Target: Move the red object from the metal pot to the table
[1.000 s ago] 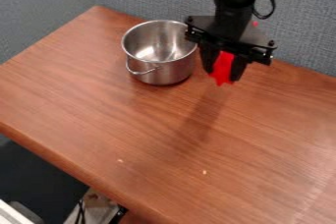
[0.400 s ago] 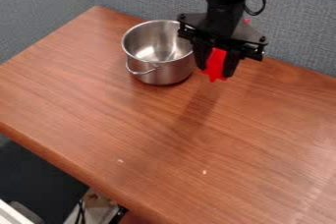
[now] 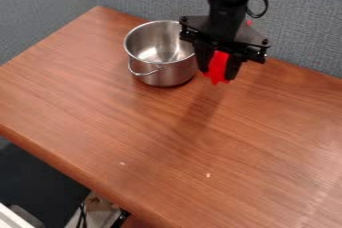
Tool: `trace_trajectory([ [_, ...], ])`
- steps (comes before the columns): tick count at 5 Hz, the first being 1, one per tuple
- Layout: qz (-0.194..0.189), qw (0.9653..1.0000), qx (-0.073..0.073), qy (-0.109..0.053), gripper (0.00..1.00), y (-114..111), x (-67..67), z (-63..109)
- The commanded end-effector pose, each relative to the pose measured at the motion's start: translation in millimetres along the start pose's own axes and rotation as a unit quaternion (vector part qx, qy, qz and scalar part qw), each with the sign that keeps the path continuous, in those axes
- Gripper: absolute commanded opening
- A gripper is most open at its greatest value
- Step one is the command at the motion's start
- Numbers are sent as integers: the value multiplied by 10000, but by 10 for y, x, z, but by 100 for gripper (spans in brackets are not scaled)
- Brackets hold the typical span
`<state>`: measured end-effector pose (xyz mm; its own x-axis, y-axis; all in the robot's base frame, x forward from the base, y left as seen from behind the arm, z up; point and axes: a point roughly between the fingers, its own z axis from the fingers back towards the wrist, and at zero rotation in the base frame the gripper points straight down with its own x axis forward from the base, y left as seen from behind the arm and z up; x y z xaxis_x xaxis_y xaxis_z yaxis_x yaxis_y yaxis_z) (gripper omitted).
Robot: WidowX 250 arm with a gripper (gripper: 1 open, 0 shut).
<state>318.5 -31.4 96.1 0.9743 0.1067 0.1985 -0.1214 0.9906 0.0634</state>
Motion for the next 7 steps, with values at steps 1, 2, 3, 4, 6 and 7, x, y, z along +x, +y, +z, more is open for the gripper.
trace_trajectory([
  [1,85,9998,16,-174,0,66,96,65],
  [2,99,9998,22,-167,0,76,99,58],
  [3,110,9998,28,-163,0,82,99,52],
  [4,119,9998,35,-159,0,88,99,48],
  [6,141,9998,45,-159,0,100,100,44],
  [7,155,9997,45,-163,0,102,102,46],
])
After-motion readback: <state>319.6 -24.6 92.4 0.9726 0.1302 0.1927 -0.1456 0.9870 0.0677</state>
